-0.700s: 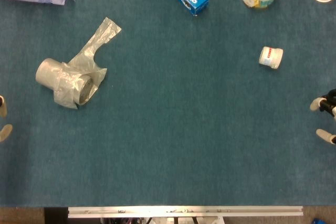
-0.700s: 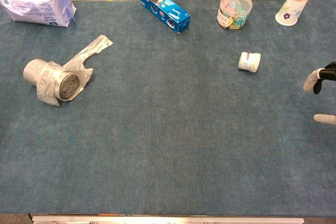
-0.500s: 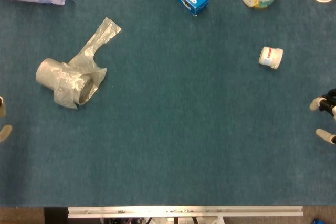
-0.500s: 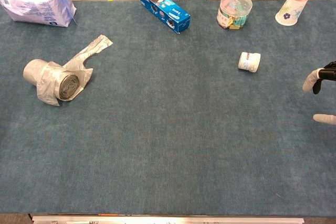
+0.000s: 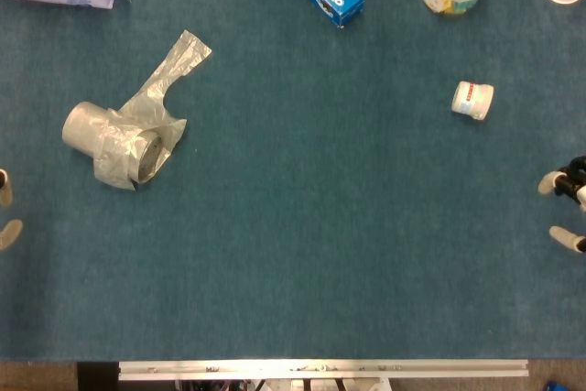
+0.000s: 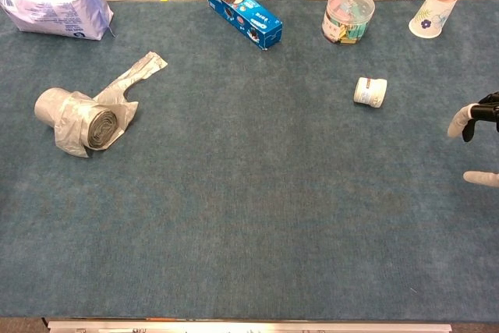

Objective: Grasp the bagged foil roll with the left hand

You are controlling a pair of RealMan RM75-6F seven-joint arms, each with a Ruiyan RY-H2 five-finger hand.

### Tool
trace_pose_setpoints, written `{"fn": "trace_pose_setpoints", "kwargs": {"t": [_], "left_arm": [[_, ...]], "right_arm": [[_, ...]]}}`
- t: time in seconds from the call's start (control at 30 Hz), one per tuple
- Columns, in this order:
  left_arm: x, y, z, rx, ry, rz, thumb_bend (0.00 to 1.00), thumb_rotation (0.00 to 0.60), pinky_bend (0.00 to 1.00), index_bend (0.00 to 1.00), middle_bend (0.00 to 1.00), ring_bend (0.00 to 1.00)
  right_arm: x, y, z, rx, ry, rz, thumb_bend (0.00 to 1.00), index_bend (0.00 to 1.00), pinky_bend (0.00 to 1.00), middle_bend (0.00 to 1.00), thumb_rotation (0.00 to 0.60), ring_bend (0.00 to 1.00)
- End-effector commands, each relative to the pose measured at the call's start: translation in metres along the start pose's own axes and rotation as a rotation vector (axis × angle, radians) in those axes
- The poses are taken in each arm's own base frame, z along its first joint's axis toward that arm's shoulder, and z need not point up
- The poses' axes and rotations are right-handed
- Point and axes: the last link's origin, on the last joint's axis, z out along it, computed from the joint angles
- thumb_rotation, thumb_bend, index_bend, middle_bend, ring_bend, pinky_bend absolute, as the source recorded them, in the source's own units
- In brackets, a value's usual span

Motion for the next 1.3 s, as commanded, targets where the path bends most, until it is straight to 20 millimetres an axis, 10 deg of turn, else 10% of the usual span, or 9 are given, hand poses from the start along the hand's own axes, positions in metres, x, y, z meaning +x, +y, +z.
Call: {"fn": "trace_pose_setpoints", "kwargs": {"t": [0.03,0.73,1.3], "left_arm": [[-0.004,0.001,0.002,-0.008,-0.013,-0.004,0.00,0.600,0.56,0.63,0.50,0.39],[-0.027,0.033,0.022,-0.213,-0.049,-0.138,0.00,0.600,0.54,0.28,0.48,0.37],[-0.038,0.067,0.076,-0.386,-0.187,-0.096,0.00,0.600,0.28,0.19,0.11,0.11]], "right_arm": [[0.002,0.000,-0.002,-0.008,0.009,-0.005,0.00,0.45,0.49,0.54,0.600,0.37],[0.008,-0.005,-0.010,-0.019,0.072,-0.022,0.00,0.45,0.49,0.54,0.600,0.36],[0.005,-0.003,-0.007,-0.024,0.044,-0.023,0.00,0.45,0.49,0.54,0.600,0.36]]}}
